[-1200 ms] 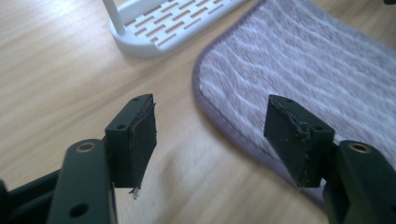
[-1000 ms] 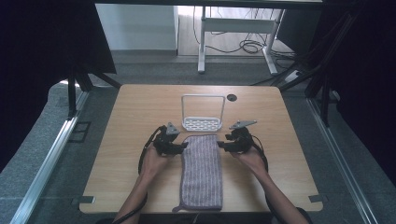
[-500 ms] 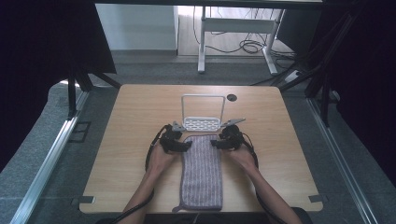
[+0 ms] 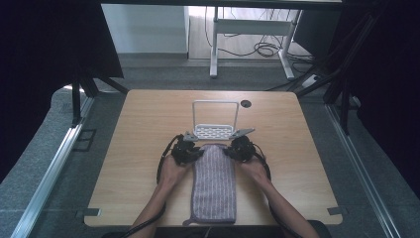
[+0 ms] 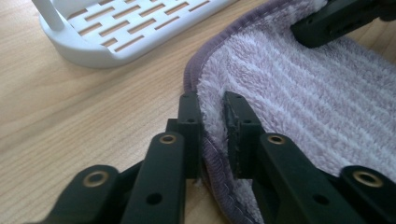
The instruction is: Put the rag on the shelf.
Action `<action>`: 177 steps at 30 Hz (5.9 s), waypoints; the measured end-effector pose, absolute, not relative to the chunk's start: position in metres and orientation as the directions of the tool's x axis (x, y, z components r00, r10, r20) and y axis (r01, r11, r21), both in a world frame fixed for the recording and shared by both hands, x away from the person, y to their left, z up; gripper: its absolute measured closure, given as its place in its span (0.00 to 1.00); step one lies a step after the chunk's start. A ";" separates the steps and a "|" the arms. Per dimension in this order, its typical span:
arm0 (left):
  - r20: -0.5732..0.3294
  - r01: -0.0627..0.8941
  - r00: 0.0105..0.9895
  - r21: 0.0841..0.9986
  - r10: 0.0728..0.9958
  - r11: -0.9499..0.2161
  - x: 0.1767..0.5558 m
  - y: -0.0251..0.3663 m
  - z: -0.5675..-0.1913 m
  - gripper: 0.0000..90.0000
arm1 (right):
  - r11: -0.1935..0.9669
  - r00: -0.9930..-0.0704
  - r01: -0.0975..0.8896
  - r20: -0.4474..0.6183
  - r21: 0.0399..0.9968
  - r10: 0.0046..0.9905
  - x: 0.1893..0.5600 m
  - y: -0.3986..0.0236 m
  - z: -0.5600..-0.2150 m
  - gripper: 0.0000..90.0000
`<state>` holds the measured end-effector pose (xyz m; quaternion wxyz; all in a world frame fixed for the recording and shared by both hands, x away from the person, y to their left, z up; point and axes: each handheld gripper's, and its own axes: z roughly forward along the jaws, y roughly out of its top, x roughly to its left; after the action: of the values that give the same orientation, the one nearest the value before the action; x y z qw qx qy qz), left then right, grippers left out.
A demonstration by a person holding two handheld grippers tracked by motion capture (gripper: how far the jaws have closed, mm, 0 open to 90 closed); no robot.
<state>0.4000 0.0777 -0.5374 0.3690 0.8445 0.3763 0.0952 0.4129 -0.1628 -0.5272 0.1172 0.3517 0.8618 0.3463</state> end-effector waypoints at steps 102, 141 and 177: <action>0.099 0.295 0.612 0.892 0.785 -0.343 0.505 0.087 -0.272 0.88 | 0.332 -0.639 0.218 -0.123 0.918 0.759 0.510 -0.164 -0.264 0.94; 0.108 0.526 0.571 0.713 0.814 -0.463 0.574 0.062 -0.369 0.68 | 0.401 -0.585 0.474 -0.061 0.784 0.809 0.573 -0.156 -0.361 0.80; 0.010 0.444 0.647 0.808 0.762 -0.387 0.513 0.080 -0.354 0.14 | 0.338 -0.679 0.432 0.055 0.836 0.732 0.524 -0.183 -0.358 0.25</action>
<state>0.5125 0.0800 -0.3541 0.4098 0.8097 0.3724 0.1944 0.5241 -0.1826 -0.3579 0.1681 0.3638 0.8003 0.4460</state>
